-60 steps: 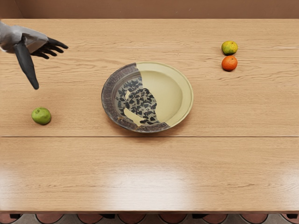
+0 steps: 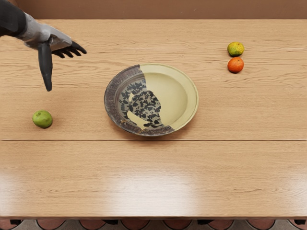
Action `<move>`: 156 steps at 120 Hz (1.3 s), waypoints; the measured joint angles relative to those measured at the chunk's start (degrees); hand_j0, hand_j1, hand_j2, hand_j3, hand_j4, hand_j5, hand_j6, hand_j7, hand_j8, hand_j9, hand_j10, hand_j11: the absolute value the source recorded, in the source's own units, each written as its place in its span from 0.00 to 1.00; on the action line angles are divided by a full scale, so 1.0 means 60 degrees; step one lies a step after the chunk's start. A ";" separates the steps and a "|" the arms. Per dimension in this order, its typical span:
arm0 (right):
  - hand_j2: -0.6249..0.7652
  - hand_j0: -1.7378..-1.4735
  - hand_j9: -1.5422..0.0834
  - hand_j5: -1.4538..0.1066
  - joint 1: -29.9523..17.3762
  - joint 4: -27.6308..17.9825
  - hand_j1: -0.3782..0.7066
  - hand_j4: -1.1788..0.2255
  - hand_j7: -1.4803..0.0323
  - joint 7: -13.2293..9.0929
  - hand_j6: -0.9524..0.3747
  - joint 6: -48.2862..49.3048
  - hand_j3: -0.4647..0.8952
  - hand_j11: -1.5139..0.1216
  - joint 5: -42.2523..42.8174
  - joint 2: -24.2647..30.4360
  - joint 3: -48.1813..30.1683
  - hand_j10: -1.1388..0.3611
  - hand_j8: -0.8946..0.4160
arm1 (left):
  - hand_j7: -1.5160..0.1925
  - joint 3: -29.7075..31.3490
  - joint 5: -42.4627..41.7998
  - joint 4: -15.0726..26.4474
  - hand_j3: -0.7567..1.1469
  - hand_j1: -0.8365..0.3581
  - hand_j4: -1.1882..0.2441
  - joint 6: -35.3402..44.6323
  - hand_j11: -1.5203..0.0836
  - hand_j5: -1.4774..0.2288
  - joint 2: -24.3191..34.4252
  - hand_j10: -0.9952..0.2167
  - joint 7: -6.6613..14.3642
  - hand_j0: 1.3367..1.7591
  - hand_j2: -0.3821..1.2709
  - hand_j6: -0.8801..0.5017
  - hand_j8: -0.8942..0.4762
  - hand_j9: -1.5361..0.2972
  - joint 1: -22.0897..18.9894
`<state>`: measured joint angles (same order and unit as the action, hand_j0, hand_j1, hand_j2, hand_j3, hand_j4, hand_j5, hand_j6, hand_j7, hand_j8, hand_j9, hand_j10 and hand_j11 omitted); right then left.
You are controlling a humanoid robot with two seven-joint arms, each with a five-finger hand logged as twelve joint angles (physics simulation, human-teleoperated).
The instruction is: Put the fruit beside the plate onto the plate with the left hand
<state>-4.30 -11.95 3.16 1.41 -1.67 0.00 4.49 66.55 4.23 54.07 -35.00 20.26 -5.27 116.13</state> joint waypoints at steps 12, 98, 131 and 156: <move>0.45 0.30 0.93 0.91 0.0000 0.0000 0.05 0.82 0.96 0.0000 0.70 0.0000 0.34 0.91 0.0000 0.0000 0.0000 0.74 0.67 | 0.89 0.2068 -0.1128 0.0317 0.40 0.99 0.83 0.0000 0.95 0.86 -0.1218 0.82 0.0009 0.76 0.23 0.64 0.65 0.84 0.0010; 0.45 0.30 0.93 0.91 -0.0002 0.0000 0.05 0.82 0.96 0.0000 0.70 0.0000 0.34 0.91 0.0000 0.0000 -0.0001 0.74 0.67 | 0.89 0.2260 -0.4112 0.3869 0.40 0.99 0.83 0.7997 0.95 0.87 -0.2897 0.82 0.2619 0.76 0.23 0.64 0.65 0.84 -0.1119; 0.45 0.30 0.93 0.91 -0.0001 0.0000 0.05 0.82 0.96 0.0000 0.70 0.0000 0.34 0.91 0.0000 0.0000 -0.0001 0.74 0.67 | 0.88 0.2507 -0.4141 0.4105 0.40 0.98 0.82 0.8034 0.94 0.85 -0.2849 0.81 0.3447 0.76 0.23 0.63 0.64 0.83 -0.1323; 0.45 0.30 0.93 0.91 -0.0002 0.0000 0.05 0.82 0.96 0.0000 0.70 0.0000 0.34 0.91 0.0000 0.0000 -0.0001 0.74 0.67 | 0.81 0.2633 -0.4235 0.4075 0.40 0.89 0.76 0.8164 0.86 0.79 -0.2822 0.74 0.3522 0.76 0.24 0.56 0.58 0.76 -0.1337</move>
<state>-4.31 -11.95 3.16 1.41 -1.67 0.00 4.48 82.35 -21.18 78.52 13.98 3.33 15.86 108.11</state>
